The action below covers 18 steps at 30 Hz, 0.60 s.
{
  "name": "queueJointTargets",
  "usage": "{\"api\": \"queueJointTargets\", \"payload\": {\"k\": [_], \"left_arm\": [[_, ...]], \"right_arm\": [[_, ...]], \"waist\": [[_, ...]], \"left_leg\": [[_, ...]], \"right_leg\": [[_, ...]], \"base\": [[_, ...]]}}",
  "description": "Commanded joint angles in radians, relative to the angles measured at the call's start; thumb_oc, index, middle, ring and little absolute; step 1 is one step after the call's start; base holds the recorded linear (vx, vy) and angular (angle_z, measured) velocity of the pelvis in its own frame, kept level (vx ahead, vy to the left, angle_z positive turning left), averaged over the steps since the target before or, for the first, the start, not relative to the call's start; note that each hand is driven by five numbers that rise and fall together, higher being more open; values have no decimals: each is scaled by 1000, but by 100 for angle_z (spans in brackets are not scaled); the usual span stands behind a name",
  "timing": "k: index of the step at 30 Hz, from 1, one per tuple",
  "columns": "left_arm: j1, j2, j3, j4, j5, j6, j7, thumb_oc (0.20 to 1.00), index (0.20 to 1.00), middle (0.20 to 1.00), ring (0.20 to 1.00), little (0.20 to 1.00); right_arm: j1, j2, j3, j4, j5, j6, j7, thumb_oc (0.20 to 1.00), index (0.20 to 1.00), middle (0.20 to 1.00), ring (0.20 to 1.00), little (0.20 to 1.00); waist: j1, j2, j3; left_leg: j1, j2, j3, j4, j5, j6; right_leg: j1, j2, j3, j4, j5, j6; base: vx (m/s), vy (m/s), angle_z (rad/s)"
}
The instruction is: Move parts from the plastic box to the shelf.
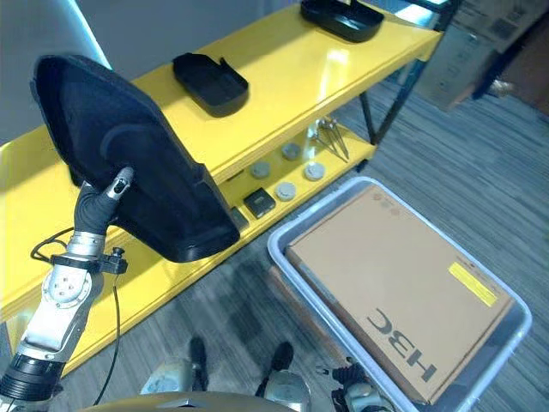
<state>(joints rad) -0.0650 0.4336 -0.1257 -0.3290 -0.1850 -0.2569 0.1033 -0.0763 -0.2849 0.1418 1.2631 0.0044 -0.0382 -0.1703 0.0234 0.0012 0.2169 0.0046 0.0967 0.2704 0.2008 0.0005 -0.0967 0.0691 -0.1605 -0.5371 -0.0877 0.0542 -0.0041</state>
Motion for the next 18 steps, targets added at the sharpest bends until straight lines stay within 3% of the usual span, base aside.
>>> {"api": "queueJointTargets", "payload": {"k": [1,3,4,6,9,11,12,13,14,15,16,17,18], "left_arm": [[-63,29,48,-120,-9,-95,-7,200,200,200,200,200],[-64,28,47,-122,-14,-92,-10,200,200,200,200,200],[-68,28,50,-125,-23,-90,-12,200,200,200,200,200],[-58,32,43,-121,-16,-83,-16,200,200,200,200,200],[-52,84,40,-126,7,-70,-25,200,200,200,200,200],[-55,98,35,-122,21,-70,-24,200,200,200,200,200],[-74,111,14,-113,26,-73,-27,200,200,200,200,200],[-82,116,-3,-104,22,-75,-30,200,200,200,200,200],[-83,117,-4,-102,22,-76,-30,200,200,200,200,200],[-111,140,-35,-83,13,-78,-46,200,200,200,200,200],[-112,141,-36,-82,13,-78,-46,200,200,200,200,200],[-131,148,-56,-77,-9,-79,-64,200,200,200,200,200],[-131,148,-50,-72,-14,-76,-67,200,200,200,200,200]], "right_arm": [[9,43,16,31,49,2,28,1000,1000,1000,1000,1000],[12,47,13,35,50,4,28,1000,1000,1000,1000,1000],[18,52,15,31,47,6,31,1000,1000,1000,1000,1000],[12,55,25,36,22,14,30,1000,1000,1000,1000,1000],[-13,51,91,36,-119,34,43,1000,1000,1000,1000,1000],[-28,41,109,37,-166,39,40,1000,1000,1000,1000,1000],[-37,41,112,34,-171,42,47,1000,1000,1000,1000,1000],[-39,41,109,30,-154,39,45,1000,1000,1000,1000,1000],[-39,41,109,30,-153,39,45,1000,1000,1000,1000,1000],[-29,34,96,21,-101,30,43,1000,1000,1000,1000,1000],[-29,34,95,21,-100,30,43,1000,1000,1000,1000,1000],[-11,34,91,27,-52,21,39,1000,1000,1000,1000,1000],[-4,40,88,31,-41,21,42,1000,1000,1000,1000,1000]], "waist": [[-4,-3,-84],[-10,-3,-91],[-10,9,-109],[-1,8,-120],[10,17,-97],[8,19,-89],[-21,18,-68],[-44,13,-64],[-41,13,-66],[-85,8,-86],[-83,7,-87],[-83,5,-93],[-71,-1,-98]], "left_leg": [[-20,-28,-9,-41,-119,4],[-8,-37,-10,-68,-116,10],[22,-30,13,-158,-95,12],[51,-55,-29,-221,-78,30],[98,-86,-37,-272,-79,88],[113,-100,-42,-285,-84,102],[112,-108,-83,-288,-83,112],[93,-107,-96,-288,-60,110],[90,-106,-93,-288,-60,110],[70,-110,-165,-288,-41,97],[67,-109,-163,-288,-37,97],[42,-122,-226,-288,-25,95],[35,-131,-242,-288,-28,98]], "right_leg": [[13,23,-16,8,-76,76],[19,21,-40,8,-71,81],[18,26,-70,18,-65,86],[17,19,-83,36,-62,94],[-57,-55,-88,264,-69,122],[-77,-93,-83,317,-58,141],[-129,-107,32,374,-42,177],[-153,-72,126,336,-39,161],[-156,-70,128,333,-37,159],[-168,58,390,257,-83,150],[-170,59,392,253,-77,149],[-156,95,485,207,-84,127],[-138,89,477,167,-78,120]], "base": [[-62,39,116],[-14,69,121],[5,156,115],[30,249,82],[-3,279,26],[-44,187,28],[-191,122,44],[-191,34,63],[-34,-60,92],[71,-46,104],[104,-77,133],[31,-73,131],[59,-115,124]]}}
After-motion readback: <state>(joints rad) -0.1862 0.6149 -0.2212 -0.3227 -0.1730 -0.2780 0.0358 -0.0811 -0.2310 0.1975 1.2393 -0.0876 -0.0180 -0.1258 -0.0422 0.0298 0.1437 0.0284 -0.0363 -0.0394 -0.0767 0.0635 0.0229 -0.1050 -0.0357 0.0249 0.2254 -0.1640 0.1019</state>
